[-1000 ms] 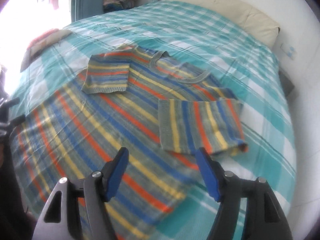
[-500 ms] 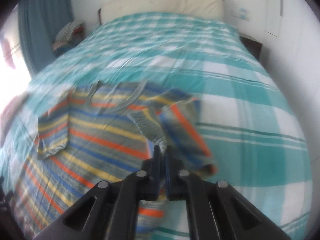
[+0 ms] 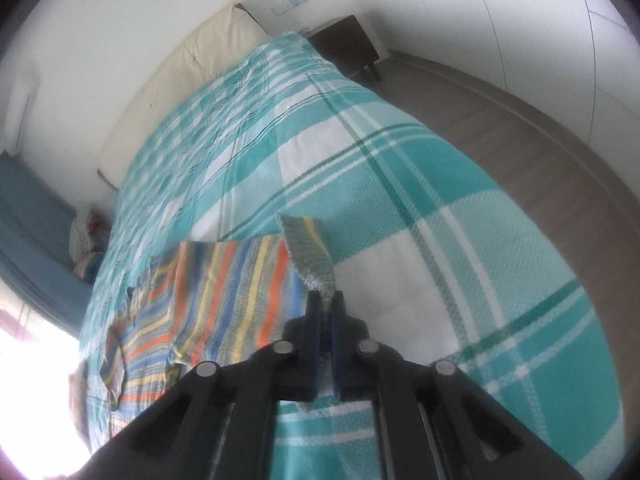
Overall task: Fold small clothes
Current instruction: 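Pull the sleeve outward from the body with the right tool and release, then grasp the cuff of the other folded sleeve with the left tool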
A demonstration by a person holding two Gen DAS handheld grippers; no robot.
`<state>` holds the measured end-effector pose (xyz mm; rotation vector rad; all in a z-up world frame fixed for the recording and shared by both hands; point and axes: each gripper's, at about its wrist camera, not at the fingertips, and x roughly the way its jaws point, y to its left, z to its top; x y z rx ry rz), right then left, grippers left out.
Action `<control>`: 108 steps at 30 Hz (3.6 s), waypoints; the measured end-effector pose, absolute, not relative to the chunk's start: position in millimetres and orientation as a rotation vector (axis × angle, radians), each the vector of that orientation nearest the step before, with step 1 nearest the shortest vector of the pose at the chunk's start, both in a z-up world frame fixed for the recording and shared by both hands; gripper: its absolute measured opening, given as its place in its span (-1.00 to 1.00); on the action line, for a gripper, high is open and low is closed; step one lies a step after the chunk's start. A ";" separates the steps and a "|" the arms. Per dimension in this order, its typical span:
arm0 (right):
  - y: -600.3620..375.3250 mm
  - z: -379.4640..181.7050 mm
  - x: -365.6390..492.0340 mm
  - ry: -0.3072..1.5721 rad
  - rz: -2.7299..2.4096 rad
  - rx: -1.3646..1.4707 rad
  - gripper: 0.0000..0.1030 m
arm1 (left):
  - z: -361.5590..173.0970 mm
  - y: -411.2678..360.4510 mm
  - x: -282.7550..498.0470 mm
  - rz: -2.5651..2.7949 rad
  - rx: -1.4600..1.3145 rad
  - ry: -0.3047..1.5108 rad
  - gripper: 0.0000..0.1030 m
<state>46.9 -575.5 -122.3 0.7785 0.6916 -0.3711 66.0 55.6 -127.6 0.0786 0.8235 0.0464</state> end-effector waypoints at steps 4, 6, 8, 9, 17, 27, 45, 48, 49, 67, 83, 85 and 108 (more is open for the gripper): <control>-581.9 -143.0 38.8 0.645 -0.340 0.908 -0.80 | -128.9 55.5 65.2 0.058 0.091 0.825 0.77; -584.4 -148.2 35.8 0.619 -0.325 0.952 -0.74 | -129.8 56.2 66.1 0.056 0.085 0.830 0.77; -583.8 -149.4 36.4 0.618 -0.327 0.955 -0.72 | -130.9 56.1 67.3 0.056 0.082 0.836 0.77; -582.6 -148.9 37.9 0.625 -0.331 0.944 -0.72 | -131.4 55.7 67.8 0.056 0.081 0.839 0.77; -576.8 -131.3 42.5 0.739 -0.505 0.747 -0.96 | -132.5 56.0 67.5 0.066 0.092 0.845 0.77; -564.7 -127.9 26.2 0.778 -0.642 0.605 -0.97 | -133.3 64.9 69.0 0.086 0.067 0.859 0.77; -562.6 -132.1 24.6 0.773 -0.655 0.592 -0.99 | -134.0 66.6 69.5 0.087 0.060 0.868 0.77; -565.4 -131.3 18.8 0.767 -0.657 0.602 -0.99 | -135.9 64.5 70.5 0.080 0.062 0.879 0.77; -565.5 -130.7 16.5 0.767 -0.659 0.602 -0.99 | -136.3 63.7 70.6 0.077 0.064 0.881 0.77; -543.9 -91.4 -53.6 0.737 -0.825 0.533 0.32 | -147.7 51.9 73.0 0.088 0.118 0.916 0.91; -366.8 -66.6 -88.6 0.573 -0.578 0.218 0.60 | -160.2 54.3 72.0 0.087 0.099 0.913 0.99; -355.3 -67.4 -86.3 0.565 -0.558 0.190 0.65 | -160.4 55.5 73.6 0.078 0.091 0.926 0.99; -350.7 -78.9 -69.9 0.565 -0.460 0.248 0.65 | 8.6 -1.5 138.7 -0.468 0.182 0.859 0.99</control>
